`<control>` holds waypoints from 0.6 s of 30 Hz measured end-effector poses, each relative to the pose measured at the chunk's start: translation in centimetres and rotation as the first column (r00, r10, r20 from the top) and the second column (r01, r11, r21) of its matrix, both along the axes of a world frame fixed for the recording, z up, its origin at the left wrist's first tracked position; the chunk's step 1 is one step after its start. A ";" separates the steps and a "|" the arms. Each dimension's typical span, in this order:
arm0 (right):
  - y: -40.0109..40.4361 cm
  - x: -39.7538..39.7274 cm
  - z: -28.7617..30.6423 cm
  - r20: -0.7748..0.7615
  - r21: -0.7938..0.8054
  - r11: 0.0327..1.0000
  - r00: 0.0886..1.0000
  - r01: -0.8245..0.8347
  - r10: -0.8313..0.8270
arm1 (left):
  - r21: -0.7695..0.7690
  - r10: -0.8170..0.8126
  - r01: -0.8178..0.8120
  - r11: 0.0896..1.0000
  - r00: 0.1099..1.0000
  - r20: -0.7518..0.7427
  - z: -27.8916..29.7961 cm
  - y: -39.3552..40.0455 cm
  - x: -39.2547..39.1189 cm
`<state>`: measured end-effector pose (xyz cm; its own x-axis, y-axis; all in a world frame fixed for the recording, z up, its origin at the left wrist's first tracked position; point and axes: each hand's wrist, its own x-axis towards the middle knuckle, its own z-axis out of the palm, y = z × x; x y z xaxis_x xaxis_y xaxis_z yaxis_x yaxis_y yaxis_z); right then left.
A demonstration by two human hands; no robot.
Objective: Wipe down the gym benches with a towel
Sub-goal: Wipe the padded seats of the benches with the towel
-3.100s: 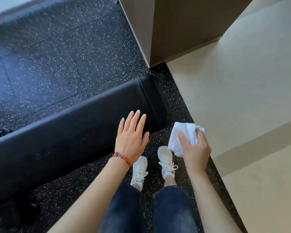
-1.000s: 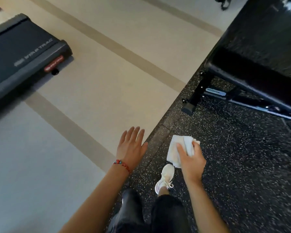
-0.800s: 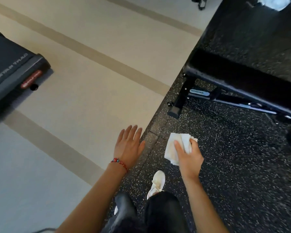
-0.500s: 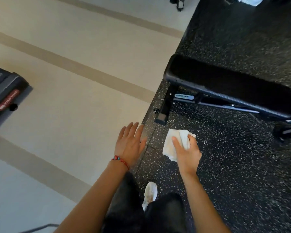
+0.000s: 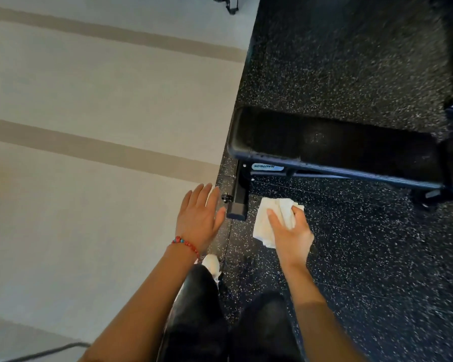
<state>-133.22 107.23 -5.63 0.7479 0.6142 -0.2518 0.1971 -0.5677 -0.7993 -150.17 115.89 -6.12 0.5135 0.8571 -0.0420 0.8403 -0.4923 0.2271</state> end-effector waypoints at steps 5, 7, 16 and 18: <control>5.8 1.5 0.0 -0.001 0.032 0.998 0.999 0.047 -0.047 | 0.009 -0.064 0.064 0.998 0.998 0.003 -0.5 6.6 1.9; 8.3 2.7 -0.5 0.015 0.031 0.998 0.998 0.060 -0.061 | -0.004 -0.063 0.063 0.998 0.998 0.009 -1.0 9.2 3.1; 18.9 9.2 -5.6 -0.005 -0.021 1.000 1.000 0.005 -0.006 | -0.047 -0.016 0.016 0.999 1.000 0.001 -5.6 19.0 9.1; 20.9 10.2 -7.2 0.029 -0.013 1.000 0.999 -0.021 0.021 | -0.057 -0.013 0.014 0.998 1.000 0.011 -7.0 20.8 10.2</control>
